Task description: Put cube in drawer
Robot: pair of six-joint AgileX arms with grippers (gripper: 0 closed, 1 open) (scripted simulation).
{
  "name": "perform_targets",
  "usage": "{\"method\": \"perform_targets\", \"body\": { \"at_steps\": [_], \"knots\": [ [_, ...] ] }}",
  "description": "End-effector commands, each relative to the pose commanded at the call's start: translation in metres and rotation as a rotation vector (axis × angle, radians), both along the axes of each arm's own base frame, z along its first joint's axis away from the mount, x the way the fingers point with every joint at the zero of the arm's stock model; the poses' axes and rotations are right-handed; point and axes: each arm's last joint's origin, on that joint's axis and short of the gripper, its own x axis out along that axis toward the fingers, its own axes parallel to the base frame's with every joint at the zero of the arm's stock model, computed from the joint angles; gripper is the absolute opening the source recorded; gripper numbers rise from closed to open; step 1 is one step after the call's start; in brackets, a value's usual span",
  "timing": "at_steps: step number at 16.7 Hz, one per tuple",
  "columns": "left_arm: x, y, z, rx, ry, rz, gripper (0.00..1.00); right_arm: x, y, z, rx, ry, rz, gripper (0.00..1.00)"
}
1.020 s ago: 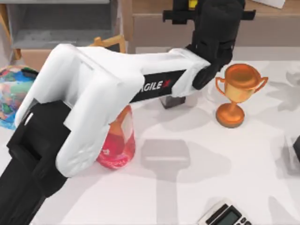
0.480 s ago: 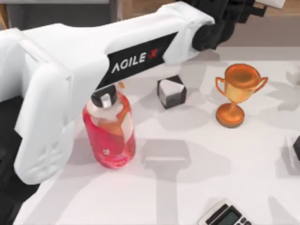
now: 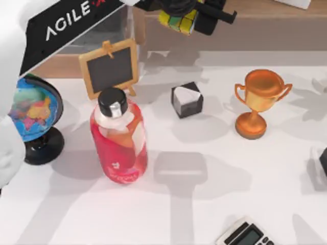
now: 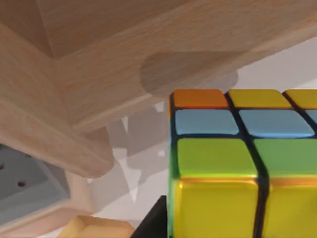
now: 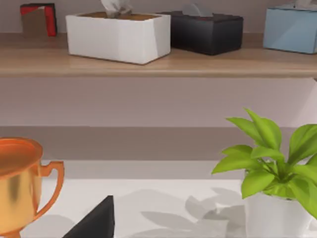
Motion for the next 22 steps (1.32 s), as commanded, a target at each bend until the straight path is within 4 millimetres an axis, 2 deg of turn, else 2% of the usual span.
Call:
{"method": "perform_targets", "body": {
  "at_steps": [2,5,9,12,15,17,19,22],
  "knots": [
    [0.006,0.035,0.009,0.047,0.123,0.027,0.00,0.000,0.000,0.000,0.000,0.000,0.000,1.00],
    [0.026,0.101,0.018,0.089,0.281,0.107,0.00,0.000,0.000,0.000,0.000,0.000,0.000,1.00],
    [0.057,0.208,0.020,0.091,0.430,0.252,0.00,0.000,0.000,0.000,0.000,0.000,0.000,1.00],
    [0.073,0.294,0.009,0.071,0.503,0.356,0.00,0.000,0.000,0.000,0.000,0.000,0.000,1.00],
    [0.081,0.372,-0.017,0.046,0.566,0.429,0.00,0.000,0.000,0.000,0.000,0.000,0.000,1.00],
    [0.085,0.413,-0.043,0.027,0.617,0.449,0.00,0.000,0.000,0.000,0.000,0.000,0.000,1.00],
    [0.089,0.439,-0.075,0.010,0.673,0.443,0.00,0.000,0.000,0.000,0.000,0.000,0.000,1.00],
    [0.095,0.453,-0.114,-0.007,0.742,0.411,0.00,0.000,0.000,0.000,0.000,0.000,0.000,1.00]
  ]
}}
